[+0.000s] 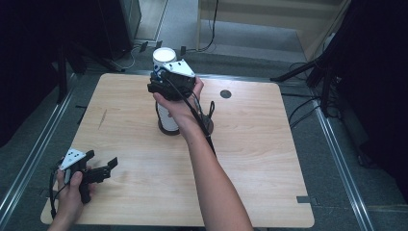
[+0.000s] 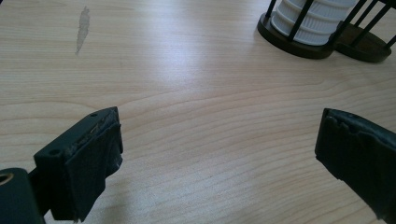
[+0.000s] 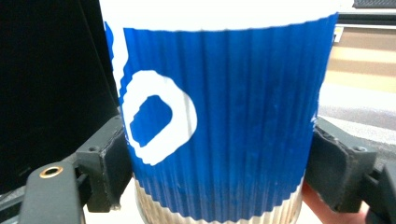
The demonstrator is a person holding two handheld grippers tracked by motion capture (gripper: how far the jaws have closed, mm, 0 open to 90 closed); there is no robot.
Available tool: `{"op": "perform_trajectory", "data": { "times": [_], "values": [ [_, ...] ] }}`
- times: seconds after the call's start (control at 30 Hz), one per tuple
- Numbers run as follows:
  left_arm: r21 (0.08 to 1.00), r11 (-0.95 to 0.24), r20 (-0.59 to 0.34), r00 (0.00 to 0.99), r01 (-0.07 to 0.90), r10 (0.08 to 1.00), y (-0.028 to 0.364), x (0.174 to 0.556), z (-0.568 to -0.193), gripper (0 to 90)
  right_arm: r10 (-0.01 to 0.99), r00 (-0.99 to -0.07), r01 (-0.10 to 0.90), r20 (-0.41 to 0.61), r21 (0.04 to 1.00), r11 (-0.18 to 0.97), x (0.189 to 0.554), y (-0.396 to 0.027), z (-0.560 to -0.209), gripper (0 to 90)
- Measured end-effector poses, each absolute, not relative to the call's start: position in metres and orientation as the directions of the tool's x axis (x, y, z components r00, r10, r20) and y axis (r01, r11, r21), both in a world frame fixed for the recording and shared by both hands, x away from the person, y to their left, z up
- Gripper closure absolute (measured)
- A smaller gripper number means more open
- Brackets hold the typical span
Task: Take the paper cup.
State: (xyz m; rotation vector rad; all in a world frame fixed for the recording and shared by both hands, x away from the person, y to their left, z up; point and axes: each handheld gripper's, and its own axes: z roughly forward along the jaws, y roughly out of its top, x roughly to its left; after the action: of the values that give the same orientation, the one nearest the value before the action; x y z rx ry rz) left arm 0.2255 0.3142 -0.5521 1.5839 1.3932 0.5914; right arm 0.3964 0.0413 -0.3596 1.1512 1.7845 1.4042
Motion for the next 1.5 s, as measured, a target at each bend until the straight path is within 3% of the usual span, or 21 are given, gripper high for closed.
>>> {"op": "perform_trajectory", "data": {
  "times": [1.5],
  "values": [
    [0.859, 0.058, -0.208, 0.243, 0.509, 0.947, 0.314, 0.225, -0.552, 1.5, 0.895, -0.44, 0.206, 0.07, 0.978, 0.025, 0.392, 0.034, -0.276, 19.3]
  ]
}}
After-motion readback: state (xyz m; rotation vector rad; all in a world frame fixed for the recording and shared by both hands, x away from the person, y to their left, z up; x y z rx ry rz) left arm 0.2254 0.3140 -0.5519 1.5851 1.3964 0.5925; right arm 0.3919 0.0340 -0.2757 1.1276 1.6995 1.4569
